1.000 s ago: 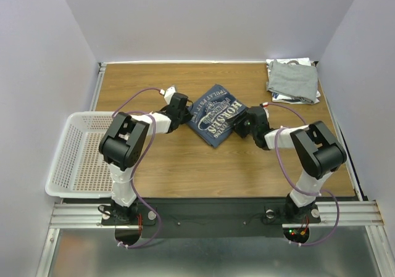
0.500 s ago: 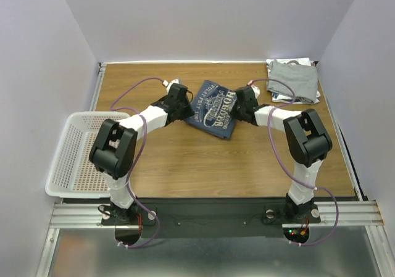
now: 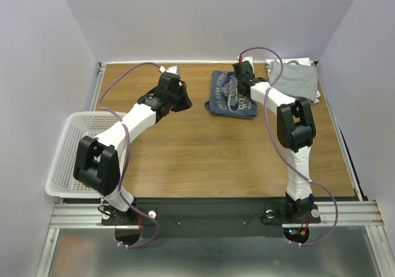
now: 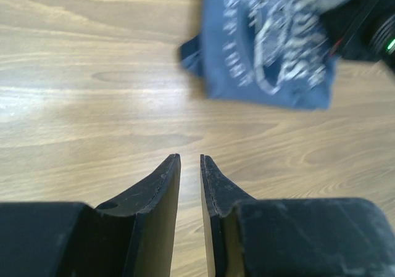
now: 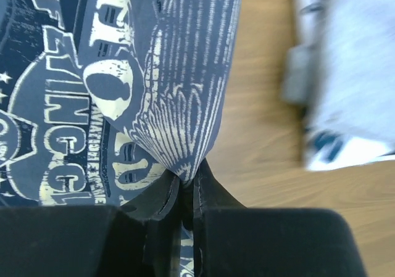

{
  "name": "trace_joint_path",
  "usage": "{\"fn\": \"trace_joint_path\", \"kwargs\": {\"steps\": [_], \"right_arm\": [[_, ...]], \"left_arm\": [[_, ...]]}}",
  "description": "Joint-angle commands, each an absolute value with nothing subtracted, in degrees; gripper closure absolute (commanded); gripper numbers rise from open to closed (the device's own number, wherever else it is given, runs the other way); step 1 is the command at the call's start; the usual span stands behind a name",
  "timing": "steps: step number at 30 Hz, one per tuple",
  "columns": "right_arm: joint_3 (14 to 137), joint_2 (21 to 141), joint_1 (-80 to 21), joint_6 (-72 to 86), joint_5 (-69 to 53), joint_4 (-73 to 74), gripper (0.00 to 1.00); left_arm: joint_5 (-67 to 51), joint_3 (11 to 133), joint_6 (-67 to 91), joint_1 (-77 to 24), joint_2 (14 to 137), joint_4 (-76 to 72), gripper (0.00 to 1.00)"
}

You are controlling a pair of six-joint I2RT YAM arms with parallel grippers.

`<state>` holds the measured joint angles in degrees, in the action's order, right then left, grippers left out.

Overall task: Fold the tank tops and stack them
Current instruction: Neatly place the folded tank top to the corner

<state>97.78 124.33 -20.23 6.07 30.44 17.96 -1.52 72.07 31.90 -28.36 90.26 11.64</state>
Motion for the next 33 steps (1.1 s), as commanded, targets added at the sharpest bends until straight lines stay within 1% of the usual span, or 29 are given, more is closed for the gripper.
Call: {"fn": "trace_joint_path", "kwargs": {"steps": [1,10,17,33], "right_arm": [[105.0,126.0,-19.1,-7.3,40.6,19.8,1.00],[116.3,129.8,-18.0,-20.8,46.6,19.8,1.00],[122.2,130.5,-17.9,-26.1,48.0,19.9,1.00],[126.5,129.5,-16.6,-31.5,49.5,19.9,1.00]], "left_arm": [[-3.8,73.2,27.9,-27.7,89.6,14.1,0.68],[-5.8,73.2,26.1,-26.9,91.3,14.2,0.68],[-6.9,72.7,25.8,-26.5,91.8,14.1,0.68],[-9.3,72.2,25.4,-26.4,93.1,13.8,0.69]]}}
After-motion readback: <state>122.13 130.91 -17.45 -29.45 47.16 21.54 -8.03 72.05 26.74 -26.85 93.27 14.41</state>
